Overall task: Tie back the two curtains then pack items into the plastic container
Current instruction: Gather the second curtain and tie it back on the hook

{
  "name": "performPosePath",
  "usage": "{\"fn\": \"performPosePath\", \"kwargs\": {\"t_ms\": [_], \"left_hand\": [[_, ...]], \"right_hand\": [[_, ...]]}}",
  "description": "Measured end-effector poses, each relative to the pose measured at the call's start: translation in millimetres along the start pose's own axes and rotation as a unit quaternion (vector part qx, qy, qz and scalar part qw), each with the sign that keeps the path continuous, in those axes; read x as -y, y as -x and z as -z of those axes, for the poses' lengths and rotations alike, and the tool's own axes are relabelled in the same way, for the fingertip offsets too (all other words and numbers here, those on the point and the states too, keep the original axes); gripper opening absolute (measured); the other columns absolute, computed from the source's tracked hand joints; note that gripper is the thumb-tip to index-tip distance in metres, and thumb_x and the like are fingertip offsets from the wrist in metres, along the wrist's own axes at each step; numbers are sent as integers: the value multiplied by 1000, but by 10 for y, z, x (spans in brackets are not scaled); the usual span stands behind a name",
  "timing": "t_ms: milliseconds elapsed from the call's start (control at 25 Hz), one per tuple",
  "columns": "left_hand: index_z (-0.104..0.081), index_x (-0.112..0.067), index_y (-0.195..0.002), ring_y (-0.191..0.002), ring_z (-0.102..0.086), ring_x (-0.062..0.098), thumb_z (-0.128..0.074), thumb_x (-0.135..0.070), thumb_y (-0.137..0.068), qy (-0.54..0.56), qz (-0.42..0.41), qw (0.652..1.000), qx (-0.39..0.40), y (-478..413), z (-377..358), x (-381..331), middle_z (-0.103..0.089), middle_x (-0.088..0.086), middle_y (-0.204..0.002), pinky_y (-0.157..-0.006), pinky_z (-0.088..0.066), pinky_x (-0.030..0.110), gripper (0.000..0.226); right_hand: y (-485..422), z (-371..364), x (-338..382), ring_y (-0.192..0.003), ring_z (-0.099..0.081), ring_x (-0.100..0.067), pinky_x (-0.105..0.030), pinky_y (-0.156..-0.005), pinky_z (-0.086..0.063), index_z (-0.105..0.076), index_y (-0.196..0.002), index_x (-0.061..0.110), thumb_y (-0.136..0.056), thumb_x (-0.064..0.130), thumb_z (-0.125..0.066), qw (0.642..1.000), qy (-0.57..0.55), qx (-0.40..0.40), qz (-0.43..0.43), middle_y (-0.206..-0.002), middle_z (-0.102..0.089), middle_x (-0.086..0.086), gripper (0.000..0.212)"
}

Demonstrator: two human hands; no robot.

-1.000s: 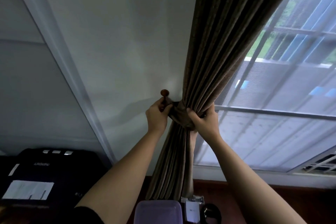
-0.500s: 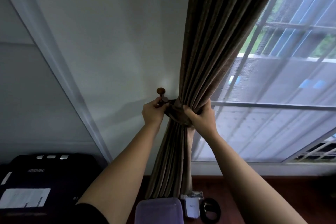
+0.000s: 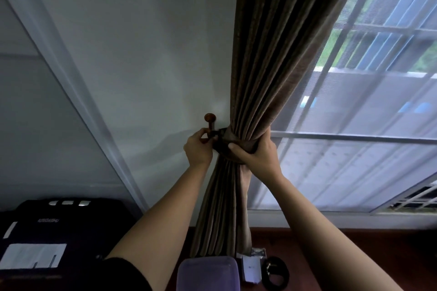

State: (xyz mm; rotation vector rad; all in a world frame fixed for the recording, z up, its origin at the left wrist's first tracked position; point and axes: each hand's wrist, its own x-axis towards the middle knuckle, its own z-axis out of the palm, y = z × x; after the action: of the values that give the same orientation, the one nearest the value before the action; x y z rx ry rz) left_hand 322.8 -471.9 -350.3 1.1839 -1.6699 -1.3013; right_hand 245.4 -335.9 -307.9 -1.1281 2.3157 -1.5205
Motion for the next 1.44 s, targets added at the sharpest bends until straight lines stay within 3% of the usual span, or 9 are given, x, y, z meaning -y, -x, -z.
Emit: {"fn": "performPosePath", "kwargs": {"t_ms": [240,400,520,600,800,960,1080,1240,1440], "left_hand": [[-62,-3,-92,-71,-64,15,-71,-20,-81,-113,-159,979,58,-187,121,165,-70,5,-77,-58,-40,13,22],[-64,-9,-90,-64,-63,-8,-74,-6,-76,-50,-107,981,155,-358,279,180,-68,-20,-62,-66,-46,6,17],[-65,-4,-94,-67,-62,-10,-72,-3,-77,-54,-111,980,154,-358,279,189,-69,-13,-74,-69,-45,5,18],[-66,0,-98,-73,-63,2,-71,-6,-79,-130,-200,964,115,-381,241,171,-70,1,-83,-67,-43,4,21],[-66,-2,-99,-75,-66,33,-57,-14,-90,-264,-280,919,86,-421,182,243,-70,19,-82,-62,-44,32,16],[-66,-7,-87,-61,-66,24,-52,-20,-94,-133,-126,982,45,-290,56,288,-72,15,-78,-64,-56,39,21],[-66,-10,-104,-85,-66,17,-51,-8,-89,-80,34,981,171,-151,17,365,-70,6,-103,-84,-54,33,21],[-41,-20,-138,-118,-48,12,-51,0,-65,-54,37,923,380,55,37,387,-52,-5,-129,-85,-47,29,76],[-57,-23,-107,-85,-63,4,-67,-3,-78,-114,-82,922,360,117,176,388,-64,-1,-102,-78,-52,19,37]], "right_hand": [[-43,86,-98,-115,-56,-25,-41,-89,-49,-28,-133,20,-64,41,-81,997,60,42,37,-125,-58,2,90],[-101,91,-120,-115,-56,-26,-38,-89,-48,-29,-136,15,-67,35,-80,996,62,55,27,-124,-59,3,89],[-139,111,-131,-114,-57,-24,-31,-87,-46,-31,-136,15,-66,34,-81,996,57,68,24,-120,-59,7,88],[-183,132,-136,-114,-57,-23,-27,-85,-44,-32,-135,14,-66,32,-82,995,51,82,26,-115,-58,10,87],[-207,170,-157,-117,-54,-17,-25,-91,-42,-31,-136,16,-68,29,-82,993,30,113,10,-115,-52,14,86],[-150,249,-232,-115,-48,-6,-24,-96,-42,-26,-138,23,-67,24,-83,985,-7,169,-21,-122,-52,12,91],[138,116,-433,-128,-38,-10,-16,-99,-32,-20,-144,14,-63,28,-84,988,30,152,-22,-137,-42,2,105],[391,-54,-527,-126,-33,-5,2,-90,-27,-17,-142,17,-63,14,-75,988,-32,142,-52,-135,-34,7,98],[215,-115,-495,-111,-47,-7,-19,-86,-37,-41,-132,14,-80,16,-70,974,9,207,-95,-115,-50,8,60]]}}
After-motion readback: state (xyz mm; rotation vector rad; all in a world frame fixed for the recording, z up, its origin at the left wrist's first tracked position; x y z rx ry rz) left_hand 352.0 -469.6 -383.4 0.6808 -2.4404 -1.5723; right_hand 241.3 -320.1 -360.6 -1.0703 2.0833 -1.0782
